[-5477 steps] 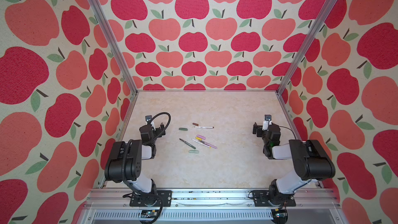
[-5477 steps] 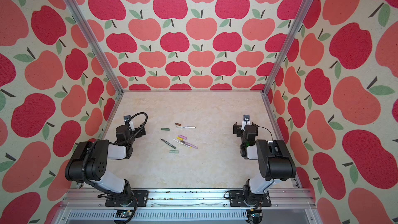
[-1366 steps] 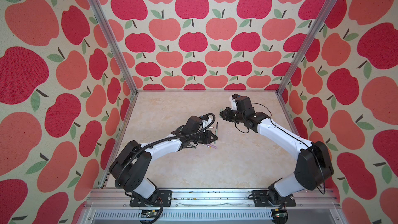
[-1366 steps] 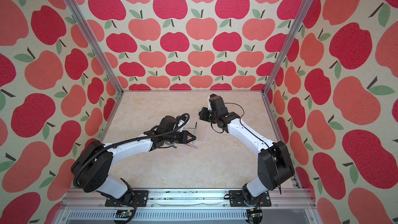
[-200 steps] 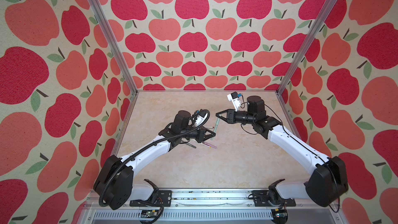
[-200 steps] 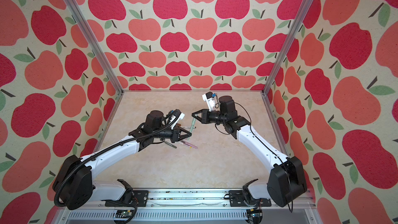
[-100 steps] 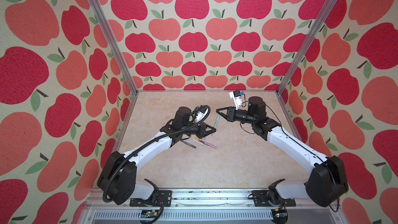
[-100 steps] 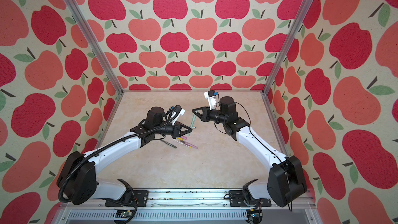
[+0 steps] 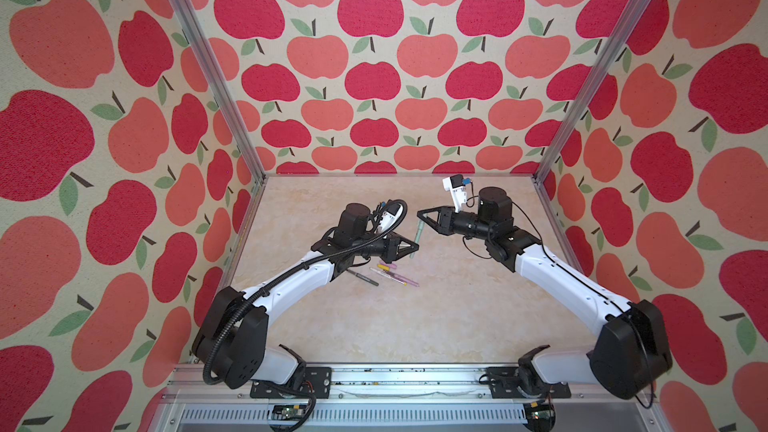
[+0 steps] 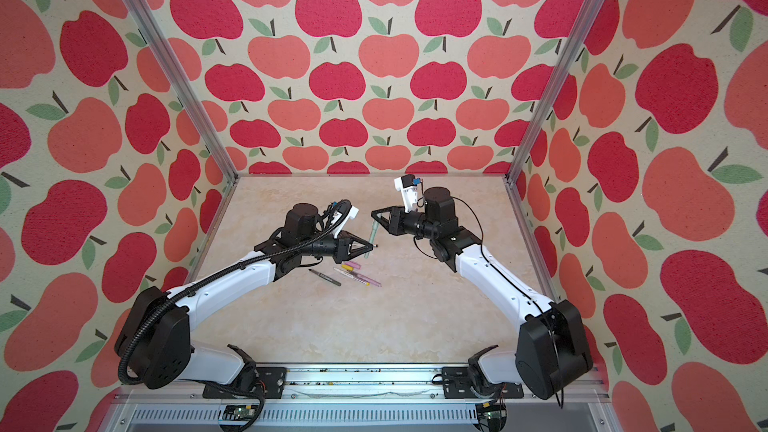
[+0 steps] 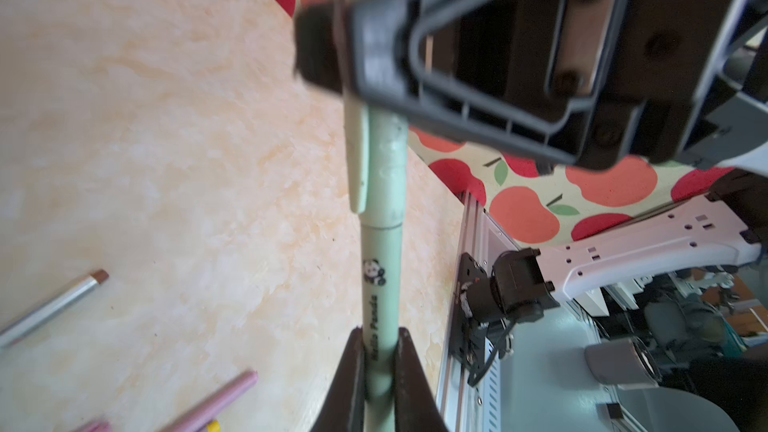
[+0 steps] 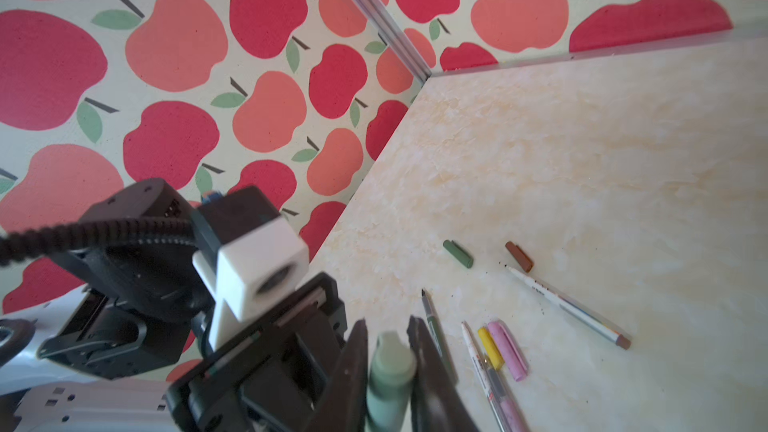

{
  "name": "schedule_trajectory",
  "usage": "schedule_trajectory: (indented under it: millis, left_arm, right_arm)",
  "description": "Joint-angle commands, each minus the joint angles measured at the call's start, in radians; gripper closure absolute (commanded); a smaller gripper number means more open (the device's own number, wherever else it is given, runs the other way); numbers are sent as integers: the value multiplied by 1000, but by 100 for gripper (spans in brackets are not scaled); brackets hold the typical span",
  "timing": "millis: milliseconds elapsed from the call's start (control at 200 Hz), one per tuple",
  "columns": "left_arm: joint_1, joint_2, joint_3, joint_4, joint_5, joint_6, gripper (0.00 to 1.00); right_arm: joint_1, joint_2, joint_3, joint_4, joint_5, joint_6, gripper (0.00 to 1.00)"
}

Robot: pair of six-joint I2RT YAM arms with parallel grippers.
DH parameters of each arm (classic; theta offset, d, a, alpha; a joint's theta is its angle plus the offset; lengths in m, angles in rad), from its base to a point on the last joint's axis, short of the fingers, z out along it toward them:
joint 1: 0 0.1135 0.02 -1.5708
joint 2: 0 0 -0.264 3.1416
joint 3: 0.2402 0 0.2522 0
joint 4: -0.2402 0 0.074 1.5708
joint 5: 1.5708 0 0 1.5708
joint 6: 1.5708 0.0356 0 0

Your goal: Insert the pens into the pen caps

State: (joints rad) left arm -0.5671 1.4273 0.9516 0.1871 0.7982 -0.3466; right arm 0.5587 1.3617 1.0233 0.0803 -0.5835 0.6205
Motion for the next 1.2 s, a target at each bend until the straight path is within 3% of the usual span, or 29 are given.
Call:
schedule_trajectory:
  millis: [0, 150, 320, 690, 1031, 1196]
  left_arm:
    - [16, -30, 11, 206, -48, -22, 100]
    - [-19, -34, -69, 206, -70, -36, 100]
    - [-37, -38, -127, 278, -95, -99, 100]
    - [-53, 9, -126, 407, -113, -211, 100]
    - [-70, 31, -113, 399, -124, -222, 100]
    - [-71, 35, -108, 399, -151, -225, 100]
  right_arm:
    - [1, -2, -3, -141, -63, -1, 71]
    - [-17, -14, 56, -145, -58, -15, 62]
    - [-16, -7, 74, -159, -58, -27, 61]
    - [-1, 3, 48, -137, -38, -21, 66]
    - [8, 18, 56, -142, -20, -34, 77]
    - [11, 17, 59, -151, -13, -42, 77]
